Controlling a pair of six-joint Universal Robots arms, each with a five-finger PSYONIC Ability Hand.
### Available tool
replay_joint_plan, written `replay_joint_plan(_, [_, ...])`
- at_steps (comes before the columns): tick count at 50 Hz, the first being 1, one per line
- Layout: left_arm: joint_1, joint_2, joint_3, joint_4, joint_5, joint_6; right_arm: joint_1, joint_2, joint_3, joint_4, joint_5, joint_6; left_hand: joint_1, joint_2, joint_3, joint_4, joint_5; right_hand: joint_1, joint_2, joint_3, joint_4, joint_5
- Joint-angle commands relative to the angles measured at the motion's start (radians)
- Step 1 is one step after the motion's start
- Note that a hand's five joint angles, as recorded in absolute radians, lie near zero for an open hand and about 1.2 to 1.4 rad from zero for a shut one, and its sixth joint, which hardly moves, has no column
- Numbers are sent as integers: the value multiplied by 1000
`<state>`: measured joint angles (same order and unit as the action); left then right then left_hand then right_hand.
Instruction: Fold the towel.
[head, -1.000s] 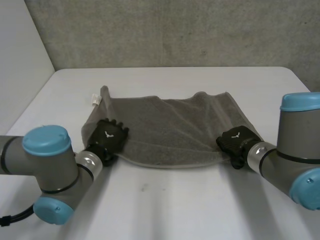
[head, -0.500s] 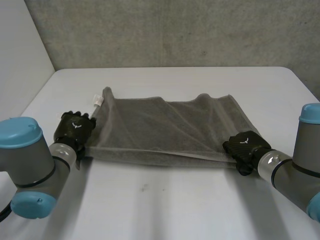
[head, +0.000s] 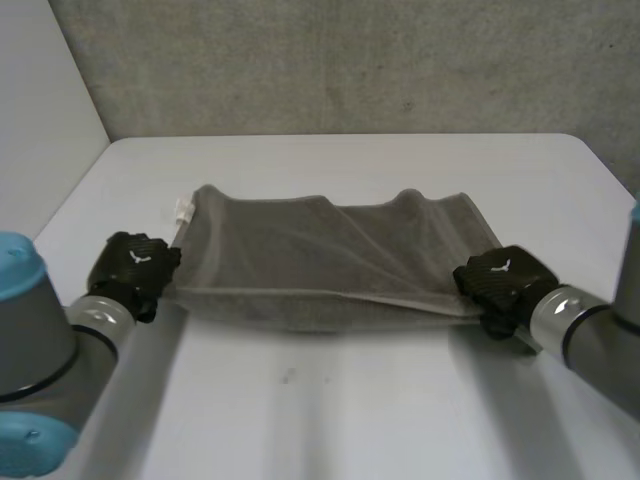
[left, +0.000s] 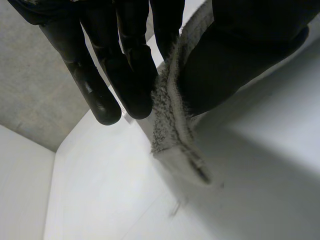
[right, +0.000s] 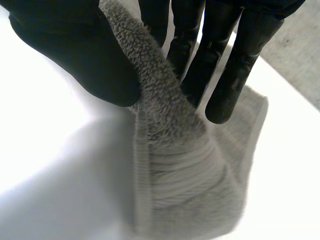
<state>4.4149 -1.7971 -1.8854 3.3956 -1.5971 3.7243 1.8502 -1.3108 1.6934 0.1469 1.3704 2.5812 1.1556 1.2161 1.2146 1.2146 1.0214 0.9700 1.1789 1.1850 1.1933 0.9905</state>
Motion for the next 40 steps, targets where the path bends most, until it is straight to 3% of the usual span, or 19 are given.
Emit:
replay_joint_plan(1, [26, 253, 23, -223, 0, -3, -26, -256, -111, 262, -7, -79, 241, 180, 182, 182, 200, 426, 217, 211, 203, 231])
replay_joint_plan(7, [40, 390, 83, -309, 6, -24, -32, -352, -251, 396, -31, -101, 241, 180, 182, 182, 200, 426, 217, 211, 203, 231])
replay_joint_plan(13, [40, 364, 95, -338, 9, -26, -52, -318, -271, 473, -63, -162, 241, 180, 182, 182, 200, 426, 217, 211, 203, 231])
replay_joint_plan(18, [20, 199, 117, -371, 9, -21, -48, -87, -267, 494, -44, -269, 241, 180, 182, 182, 200, 426, 217, 211, 203, 231])
replay_joint_plan(23, [11, -54, 247, -389, 6, -23, -46, 34, -320, 487, -22, -280, 241, 180, 182, 182, 200, 426, 217, 211, 203, 231])
replay_joint_plan(29, [0, -211, 436, -386, 2, -23, -23, 183, -472, 462, 21, -277, 241, 180, 182, 182, 200, 426, 217, 211, 203, 231])
replay_joint_plan(32, [1, -275, 595, -367, 2, -35, 7, 254, -606, 385, 61, -273, 241, 180, 182, 182, 200, 426, 217, 211, 203, 231])
replay_joint_plan(34, [3, -297, 742, -244, -3, -87, 27, 291, -737, 228, 126, -251, 241, 180, 182, 182, 200, 426, 217, 211, 203, 231])
replay_joint_plan(35, [3, -297, 743, -243, -3, -87, 27, 291, -738, 227, 127, -251, 241, 180, 182, 182, 200, 426, 217, 211, 203, 231])
replay_joint_plan(36, [9, -292, 771, -148, -3, -134, 35, 288, -783, 110, 165, -227, 241, 180, 182, 182, 200, 426, 217, 211, 203, 231])
replay_joint_plan(37, [9, -292, 772, -147, -3, -135, 35, 288, -784, 109, 165, -226, 241, 180, 182, 182, 200, 426, 217, 211, 203, 231])
replay_joint_plan(39, [8, -269, 772, 75, 5, -217, 46, 230, -785, -165, 209, -168, 241, 180, 182, 182, 200, 426, 217, 211, 203, 231])
replay_joint_plan(40, [8, -269, 772, 76, 5, -218, 46, 229, -785, -167, 210, -168, 241, 180, 182, 182, 200, 426, 217, 211, 203, 231])
